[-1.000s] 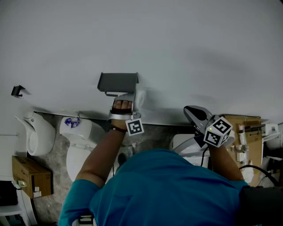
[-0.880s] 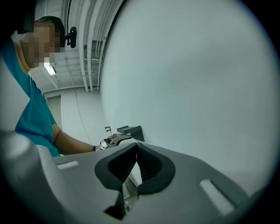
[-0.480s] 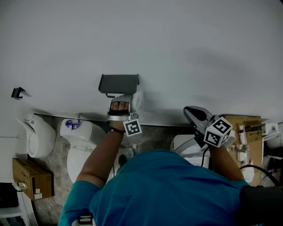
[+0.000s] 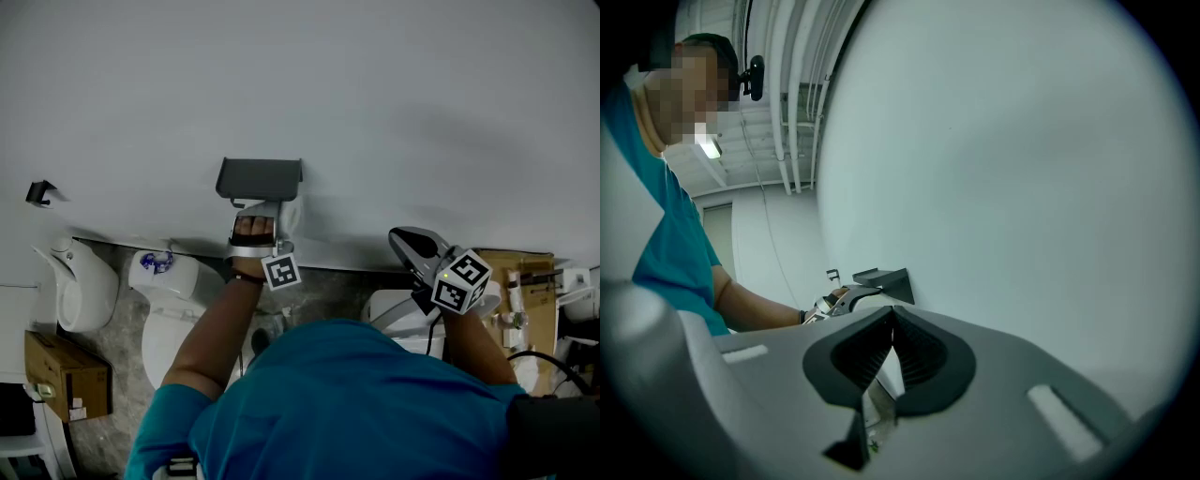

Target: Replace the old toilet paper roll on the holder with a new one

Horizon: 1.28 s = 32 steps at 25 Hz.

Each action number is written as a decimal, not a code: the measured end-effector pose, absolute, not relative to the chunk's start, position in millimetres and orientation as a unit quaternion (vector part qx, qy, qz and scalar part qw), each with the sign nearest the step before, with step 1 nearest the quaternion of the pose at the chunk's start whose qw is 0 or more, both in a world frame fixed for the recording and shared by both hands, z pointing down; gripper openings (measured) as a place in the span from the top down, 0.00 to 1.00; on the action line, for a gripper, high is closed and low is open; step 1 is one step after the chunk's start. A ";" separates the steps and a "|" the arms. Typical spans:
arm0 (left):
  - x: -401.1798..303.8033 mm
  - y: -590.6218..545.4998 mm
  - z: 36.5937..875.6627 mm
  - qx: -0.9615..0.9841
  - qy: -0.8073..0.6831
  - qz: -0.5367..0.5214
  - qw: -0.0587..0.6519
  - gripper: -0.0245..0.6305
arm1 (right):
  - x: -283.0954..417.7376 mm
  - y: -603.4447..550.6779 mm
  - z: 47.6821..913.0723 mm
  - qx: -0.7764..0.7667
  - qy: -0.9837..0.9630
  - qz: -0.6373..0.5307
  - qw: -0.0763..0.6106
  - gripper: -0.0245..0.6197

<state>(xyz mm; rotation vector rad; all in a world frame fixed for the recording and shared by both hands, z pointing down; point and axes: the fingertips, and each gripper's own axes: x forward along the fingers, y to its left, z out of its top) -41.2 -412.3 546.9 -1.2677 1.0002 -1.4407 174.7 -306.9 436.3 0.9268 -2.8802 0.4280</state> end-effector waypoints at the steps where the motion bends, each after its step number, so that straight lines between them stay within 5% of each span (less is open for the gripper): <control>1: -42.6 -412.2 547.0 -0.518 0.409 -0.588 0.469 0.22 | 173.3 -306.9 436.7 0.302 -0.942 0.140 0.043 0.95; 32: -90.2 -417.1 546.5 -0.502 0.418 -0.602 0.460 0.22 | 143.9 -314.0 434.0 0.291 -0.946 0.135 0.049 0.95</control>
